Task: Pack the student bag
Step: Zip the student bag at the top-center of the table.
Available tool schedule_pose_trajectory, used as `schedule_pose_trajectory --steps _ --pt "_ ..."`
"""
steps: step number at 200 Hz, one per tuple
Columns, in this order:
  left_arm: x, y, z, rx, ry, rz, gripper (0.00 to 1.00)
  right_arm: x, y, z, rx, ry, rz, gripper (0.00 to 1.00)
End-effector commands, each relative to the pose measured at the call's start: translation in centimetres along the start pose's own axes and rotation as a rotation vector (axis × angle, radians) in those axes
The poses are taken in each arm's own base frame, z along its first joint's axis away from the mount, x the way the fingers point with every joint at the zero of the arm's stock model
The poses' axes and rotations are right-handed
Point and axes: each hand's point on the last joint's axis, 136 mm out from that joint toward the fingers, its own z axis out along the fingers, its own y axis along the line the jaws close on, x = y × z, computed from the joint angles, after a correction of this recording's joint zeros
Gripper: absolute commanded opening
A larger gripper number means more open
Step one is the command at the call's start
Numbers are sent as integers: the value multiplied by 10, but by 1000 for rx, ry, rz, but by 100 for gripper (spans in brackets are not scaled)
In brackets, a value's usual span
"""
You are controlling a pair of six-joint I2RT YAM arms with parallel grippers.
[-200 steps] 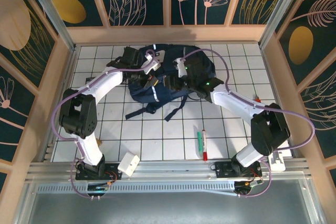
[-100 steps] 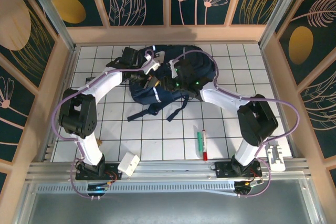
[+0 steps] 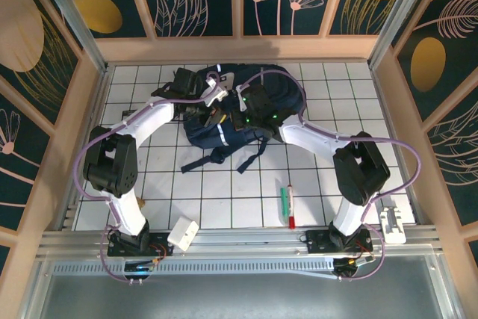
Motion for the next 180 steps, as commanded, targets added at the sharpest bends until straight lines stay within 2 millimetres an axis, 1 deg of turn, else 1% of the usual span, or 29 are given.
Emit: schedule_pose_trajectory --steps 1,21,35,63,77,84,86,90,116,133,147,150,162,180 --pt "-14 -1 -9 -26 -27 49 0 -24 6 -26 -41 -38 17 0" --pt "-12 0 -6 -17 -12 60 0 -19 8 -32 -80 -20 19 0" --pt "-9 0 -5 -14 -11 94 0 -18 4 -36 -79 -12 16 0" --pt "-5 -2 -8 -30 -20 189 0 -16 -20 -44 -56 17 41 0" --pt "-4 -1 -12 -62 -24 243 0 -16 -35 -49 -69 25 75 0" --pt "-4 1 -14 -83 -23 264 0 -12 -32 -52 -112 39 84 0" --pt "-3 2 -14 -89 -21 271 0 -14 -41 -54 -106 37 100 0" --pt "-2 4 -15 -102 -17 283 0 -14 -48 -56 -111 40 119 0" --pt "3 16 -20 -170 30 364 0 -4 -68 -67 -168 80 182 0" --pt "6 22 -24 -205 48 423 0 7 -87 -67 -116 111 191 0" --pt "13 28 -23 -223 62 470 0 12 -107 -69 -52 116 205 0" --pt "7 26 -32 -242 43 494 0 13 -111 -70 -39 114 208 0" --pt "5 31 -39 -285 24 538 0 15 -125 -73 12 106 222 0" --pt "0 44 -53 -341 -3 563 0 20 -138 -77 66 107 212 0"
